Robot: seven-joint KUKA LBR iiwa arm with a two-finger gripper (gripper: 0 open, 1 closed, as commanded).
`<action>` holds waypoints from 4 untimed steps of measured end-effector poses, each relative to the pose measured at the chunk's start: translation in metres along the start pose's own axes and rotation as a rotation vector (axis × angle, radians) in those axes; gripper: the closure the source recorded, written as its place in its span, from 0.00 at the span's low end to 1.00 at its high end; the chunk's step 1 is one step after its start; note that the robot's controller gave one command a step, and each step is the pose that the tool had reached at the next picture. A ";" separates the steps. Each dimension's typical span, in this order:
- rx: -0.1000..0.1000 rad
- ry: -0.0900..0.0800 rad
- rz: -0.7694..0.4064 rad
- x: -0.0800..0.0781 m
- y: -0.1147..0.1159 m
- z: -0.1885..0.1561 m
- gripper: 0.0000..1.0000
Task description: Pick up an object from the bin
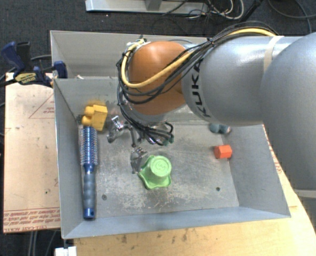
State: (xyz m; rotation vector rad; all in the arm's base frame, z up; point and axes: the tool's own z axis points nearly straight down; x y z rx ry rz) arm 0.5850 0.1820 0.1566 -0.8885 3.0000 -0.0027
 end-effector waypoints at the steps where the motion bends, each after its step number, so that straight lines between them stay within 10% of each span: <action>1: -0.003 0.012 -0.031 0.081 -0.061 -0.028 0.00; 2: -0.005 0.006 0.160 0.083 -0.058 0.080 0.00; 3: -0.003 0.002 0.158 0.082 -0.058 0.077 1.00; 4: -0.003 0.001 0.086 0.070 -0.038 -0.055 1.00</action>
Offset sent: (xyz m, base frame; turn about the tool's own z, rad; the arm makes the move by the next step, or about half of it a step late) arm -0.0353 -0.0907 0.0260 -0.0418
